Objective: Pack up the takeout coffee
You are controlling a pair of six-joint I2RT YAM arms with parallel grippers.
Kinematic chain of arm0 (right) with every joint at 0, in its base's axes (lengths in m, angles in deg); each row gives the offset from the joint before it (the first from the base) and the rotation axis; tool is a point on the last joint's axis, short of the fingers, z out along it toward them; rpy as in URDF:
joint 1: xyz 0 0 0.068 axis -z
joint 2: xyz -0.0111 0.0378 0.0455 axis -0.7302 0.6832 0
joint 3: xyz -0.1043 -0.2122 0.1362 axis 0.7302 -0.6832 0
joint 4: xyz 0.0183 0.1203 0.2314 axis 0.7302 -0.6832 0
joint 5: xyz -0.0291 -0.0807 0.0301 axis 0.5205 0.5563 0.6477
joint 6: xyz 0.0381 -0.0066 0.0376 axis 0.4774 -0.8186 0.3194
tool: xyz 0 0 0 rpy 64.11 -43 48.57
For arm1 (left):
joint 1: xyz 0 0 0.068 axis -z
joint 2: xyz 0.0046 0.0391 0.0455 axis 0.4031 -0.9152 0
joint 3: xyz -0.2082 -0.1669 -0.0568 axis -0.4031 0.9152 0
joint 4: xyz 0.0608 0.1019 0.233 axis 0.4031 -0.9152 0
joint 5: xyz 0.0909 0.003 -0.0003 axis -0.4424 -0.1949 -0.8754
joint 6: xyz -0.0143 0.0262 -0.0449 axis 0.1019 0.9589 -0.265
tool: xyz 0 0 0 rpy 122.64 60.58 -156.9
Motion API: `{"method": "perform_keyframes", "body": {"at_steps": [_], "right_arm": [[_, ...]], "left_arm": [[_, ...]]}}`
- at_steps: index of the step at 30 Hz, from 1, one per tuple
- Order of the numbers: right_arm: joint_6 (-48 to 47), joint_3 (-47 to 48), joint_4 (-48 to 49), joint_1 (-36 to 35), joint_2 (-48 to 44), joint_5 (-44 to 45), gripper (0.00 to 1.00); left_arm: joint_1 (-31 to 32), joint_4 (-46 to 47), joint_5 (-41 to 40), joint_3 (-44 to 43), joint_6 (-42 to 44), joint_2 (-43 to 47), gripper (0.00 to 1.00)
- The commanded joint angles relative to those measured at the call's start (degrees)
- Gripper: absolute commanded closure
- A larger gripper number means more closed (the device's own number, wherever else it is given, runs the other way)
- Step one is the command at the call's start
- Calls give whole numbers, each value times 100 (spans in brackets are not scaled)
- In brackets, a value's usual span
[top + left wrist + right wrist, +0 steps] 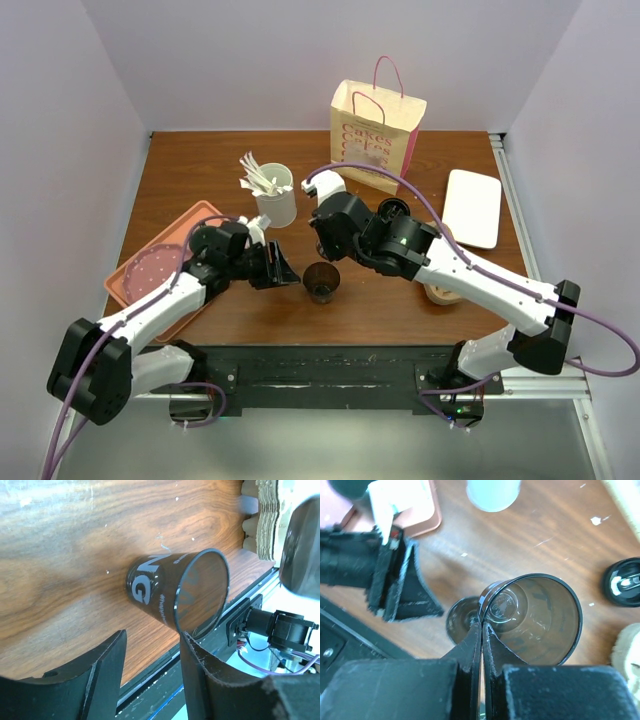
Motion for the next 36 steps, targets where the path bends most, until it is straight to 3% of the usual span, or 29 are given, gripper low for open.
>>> {"method": "perform_keyframes", "body": {"at_steps": [1, 9, 15, 22, 25, 27, 32, 36], "right_arm": [[-343, 85, -27, 253, 182, 539, 100], [-414, -399, 457, 1036, 490, 284, 100], [-256, -671, 562, 1080, 517, 179, 100], [-45, -1146, 738, 1080, 148, -6, 100], [43, -1331, 844, 1080, 43, -111, 100], [105, -1419, 879, 1080, 33, -121, 100], [158, -1542, 1081, 1072, 165, -226, 100], [307, -1332, 1134, 1010, 463, -209, 100]], "left_arm": [[48, -285, -184, -602, 423, 188, 47], [750, -593, -983, -1165, 415, -268, 44], [1076, -488, -1354, -1201, 151, -708, 44], [1103, -716, -1626, -1341, 248, -893, 57], [1112, -734, -1670, -1350, 309, -893, 66], [1112, -777, -1679, -1394, 318, -919, 77], [1094, -1585, -1986, -1640, 379, -797, 98], [1015, -2524, -2364, -1667, 406, -349, 100]]}}
